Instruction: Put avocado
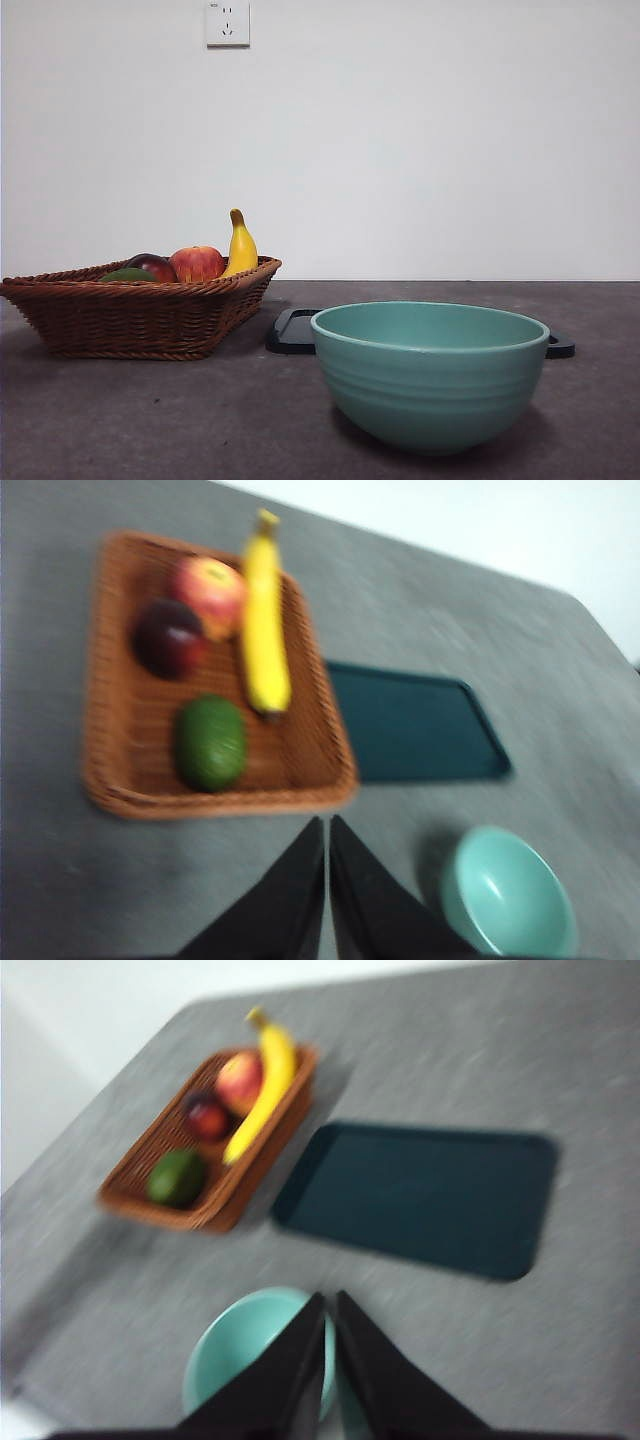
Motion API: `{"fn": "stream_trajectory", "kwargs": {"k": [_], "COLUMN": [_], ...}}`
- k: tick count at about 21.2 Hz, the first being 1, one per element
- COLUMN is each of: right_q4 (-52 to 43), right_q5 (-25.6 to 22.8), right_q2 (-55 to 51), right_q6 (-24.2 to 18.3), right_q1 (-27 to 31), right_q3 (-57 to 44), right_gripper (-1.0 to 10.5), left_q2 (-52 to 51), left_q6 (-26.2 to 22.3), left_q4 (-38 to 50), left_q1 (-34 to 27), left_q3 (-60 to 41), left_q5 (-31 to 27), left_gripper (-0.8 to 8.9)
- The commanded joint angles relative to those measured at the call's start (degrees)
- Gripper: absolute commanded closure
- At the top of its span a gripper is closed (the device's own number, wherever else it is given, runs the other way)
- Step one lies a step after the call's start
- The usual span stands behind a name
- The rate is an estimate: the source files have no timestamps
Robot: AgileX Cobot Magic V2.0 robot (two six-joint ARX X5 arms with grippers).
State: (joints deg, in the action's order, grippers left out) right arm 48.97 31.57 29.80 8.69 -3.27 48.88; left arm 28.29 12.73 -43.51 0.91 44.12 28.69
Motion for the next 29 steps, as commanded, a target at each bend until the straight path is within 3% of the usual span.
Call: {"fn": "stream_trajectory", "kwargs": {"k": [1,8,15,18,21,23,29], "right_q4": [4.7,15.21,16.15,16.15,16.15,16.11,16.02], "right_q5": [1.79,2.93,2.93,2.93,2.91,2.91,2.93], "right_q2": [3.69,10.64,12.13,12.13,12.13,12.13,12.13], "right_q6": [-3.91,-9.84,-10.69,-10.67,-10.6,-10.6,-10.6], "right_q1": [-2.01,-11.91,-15.74,-15.74,-15.74,-15.74,-15.74], "right_q3": [4.39,10.62,10.62,10.62,10.62,10.62,10.62], "right_gripper": [9.4,9.4,9.4,8.6,6.3,5.2,5.1], "left_q2": [2.73,7.82,7.96,7.96,7.96,7.98,8.63], "left_q6": [-3.65,-9.79,-11.67,-11.65,-11.65,-11.67,-11.58], "left_q4": [-4.5,-19.17,-21.18,-21.18,-21.16,-21.11,-20.2], "left_q1": [1.4,5.99,7.28,7.28,7.28,7.28,7.28], "left_q3": [4.26,12.52,12.74,12.74,12.74,12.74,12.74], "left_q5": [2.71,5.86,5.84,5.84,5.81,5.75,5.57], "left_gripper": [8.04,8.04,8.01,7.01,4.92,4.04,3.99]}}
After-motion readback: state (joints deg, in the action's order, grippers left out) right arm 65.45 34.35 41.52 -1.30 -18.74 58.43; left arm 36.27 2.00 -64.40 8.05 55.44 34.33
